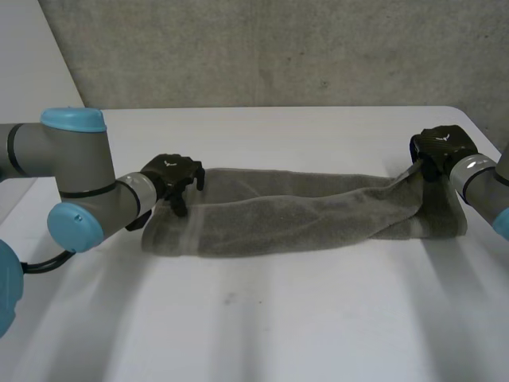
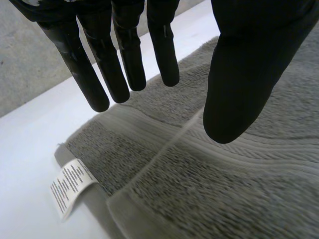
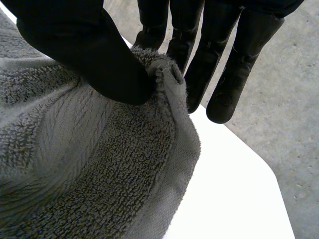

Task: Fold the towel.

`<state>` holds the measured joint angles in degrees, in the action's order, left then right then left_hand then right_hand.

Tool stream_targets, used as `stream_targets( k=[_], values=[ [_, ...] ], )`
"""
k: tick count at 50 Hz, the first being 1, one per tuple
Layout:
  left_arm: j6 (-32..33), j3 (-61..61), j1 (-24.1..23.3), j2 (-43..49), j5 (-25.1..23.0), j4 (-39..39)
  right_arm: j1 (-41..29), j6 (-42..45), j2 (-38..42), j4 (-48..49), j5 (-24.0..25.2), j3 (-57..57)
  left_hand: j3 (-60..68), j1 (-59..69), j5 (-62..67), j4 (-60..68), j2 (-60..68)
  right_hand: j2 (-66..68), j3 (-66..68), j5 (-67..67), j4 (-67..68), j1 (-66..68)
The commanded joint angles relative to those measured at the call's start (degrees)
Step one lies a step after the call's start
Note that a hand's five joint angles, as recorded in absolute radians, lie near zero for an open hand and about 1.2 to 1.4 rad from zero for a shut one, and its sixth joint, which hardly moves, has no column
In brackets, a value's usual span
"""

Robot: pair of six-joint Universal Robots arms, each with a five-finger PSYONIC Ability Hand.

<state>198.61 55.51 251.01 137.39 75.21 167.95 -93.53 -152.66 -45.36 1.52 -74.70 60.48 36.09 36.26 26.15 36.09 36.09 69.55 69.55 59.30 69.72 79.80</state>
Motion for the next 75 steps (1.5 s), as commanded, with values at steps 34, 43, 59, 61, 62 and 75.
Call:
stream_targets(
  k=[34, 43, 59, 61, 62, 75],
  values=[
    [0.29, -3.65, 0.27, 7.63, 2.58, 4.32, 0.01, 2.28, -0.07, 0.42, 0.08, 2.01, 17.35, 17.19, 17.29, 17.35, 17.36, 10.45, 10.45, 10.70, 10.28, 0.20],
    [0.29, -3.39, 0.19, 7.54, 2.58, 4.14, 0.01, 3.69, 0.28, 0.42, -0.09, 2.01, 17.35, 17.19, 17.29, 17.35, 17.36, 10.45, 10.45, 10.70, 10.28, 0.20],
    [0.29, -2.17, 0.10, 7.28, 3.10, 4.49, 0.01, 4.12, 0.89, 0.50, -0.18, 2.01, 43.91, 43.74, 43.85, 43.91, 43.91, 10.45, 10.45, 10.70, 10.28, 0.20],
    [0.38, -1.72, 0.10, 6.93, 3.45, 4.67, 0.01, 4.39, 0.89, 0.50, -0.27, 1.92, 43.91, 43.74, 43.85, 43.91, 43.91, 10.45, 10.45, 10.70, 10.28, 0.20],
    [0.38, -1.72, 0.01, 6.32, 4.32, 5.02, 0.01, 4.56, 0.89, 0.50, -0.36, 1.75, 43.91, 43.74, 43.85, 43.91, 43.91, 10.45, 10.45, 10.70, 10.28, 0.20],
    [0.29, -4.61, 0.01, 5.08, 5.30, 17.49, -0.08, 3.16, 1.68, 6.22, -0.71, -0.71, 43.91, 43.74, 43.85, 43.91, 43.91, 10.45, 10.45, 10.70, 10.28, 0.20]
  ],
)
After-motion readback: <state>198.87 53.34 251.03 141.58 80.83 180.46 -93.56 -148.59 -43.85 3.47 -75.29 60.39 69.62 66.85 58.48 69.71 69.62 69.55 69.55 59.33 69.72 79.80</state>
